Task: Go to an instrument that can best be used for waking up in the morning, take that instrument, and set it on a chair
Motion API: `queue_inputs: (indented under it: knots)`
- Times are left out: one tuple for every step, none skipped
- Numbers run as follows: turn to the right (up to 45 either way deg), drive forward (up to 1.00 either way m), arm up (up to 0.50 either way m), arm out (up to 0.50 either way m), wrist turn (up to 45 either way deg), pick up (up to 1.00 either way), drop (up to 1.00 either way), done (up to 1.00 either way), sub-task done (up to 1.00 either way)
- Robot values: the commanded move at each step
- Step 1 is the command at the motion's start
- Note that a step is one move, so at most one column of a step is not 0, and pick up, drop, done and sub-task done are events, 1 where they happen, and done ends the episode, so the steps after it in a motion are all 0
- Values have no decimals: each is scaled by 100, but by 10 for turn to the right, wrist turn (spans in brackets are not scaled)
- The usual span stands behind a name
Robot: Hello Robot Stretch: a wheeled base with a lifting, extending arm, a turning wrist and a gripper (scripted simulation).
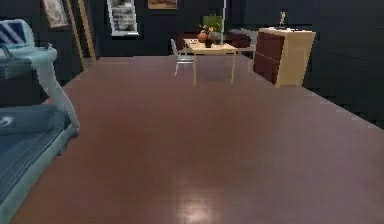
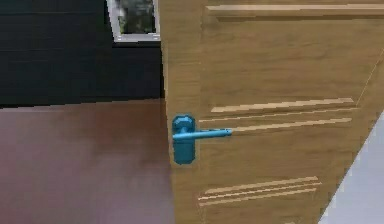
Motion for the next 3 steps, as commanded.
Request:
queue_inputs:
  knots:
    - [180, 0, 0, 0, 0, 0, 0, 0, 0]
    - [0, 100, 0, 0, 0, 0, 0, 0, 0]
    - [0, 100, 0, 0, 0, 0, 0, 0, 0]
